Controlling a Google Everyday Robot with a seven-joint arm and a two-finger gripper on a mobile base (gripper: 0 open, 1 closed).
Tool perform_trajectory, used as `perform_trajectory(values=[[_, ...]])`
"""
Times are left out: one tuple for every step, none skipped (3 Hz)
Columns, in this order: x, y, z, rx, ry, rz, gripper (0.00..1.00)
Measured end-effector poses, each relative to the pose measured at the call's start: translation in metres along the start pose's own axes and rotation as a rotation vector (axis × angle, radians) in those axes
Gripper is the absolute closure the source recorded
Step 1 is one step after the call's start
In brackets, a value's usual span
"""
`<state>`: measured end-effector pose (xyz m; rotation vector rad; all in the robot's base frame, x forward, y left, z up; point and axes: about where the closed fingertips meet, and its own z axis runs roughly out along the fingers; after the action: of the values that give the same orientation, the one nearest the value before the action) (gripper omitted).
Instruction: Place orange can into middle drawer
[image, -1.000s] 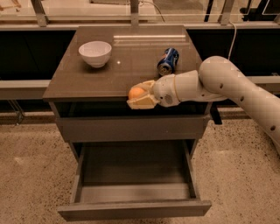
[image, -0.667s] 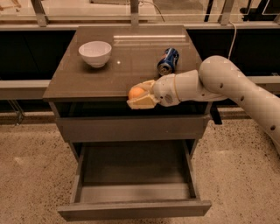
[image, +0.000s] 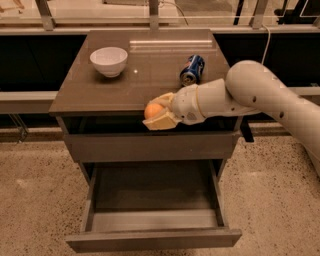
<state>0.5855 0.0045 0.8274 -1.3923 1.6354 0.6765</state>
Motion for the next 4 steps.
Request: perform_trajectory(values=[[-0.019,0.036,-0.007,0.017,0.086,-0.263,1.0],[-0.019,0.047,-0.011,0.034,0.089,-0.339,1.0],[0.007,0.059,-0.004,0.038,0.009,-0.244,1.0],[0.074,0.072,0.008,0.017,-0.098,-0.047,1.0]])
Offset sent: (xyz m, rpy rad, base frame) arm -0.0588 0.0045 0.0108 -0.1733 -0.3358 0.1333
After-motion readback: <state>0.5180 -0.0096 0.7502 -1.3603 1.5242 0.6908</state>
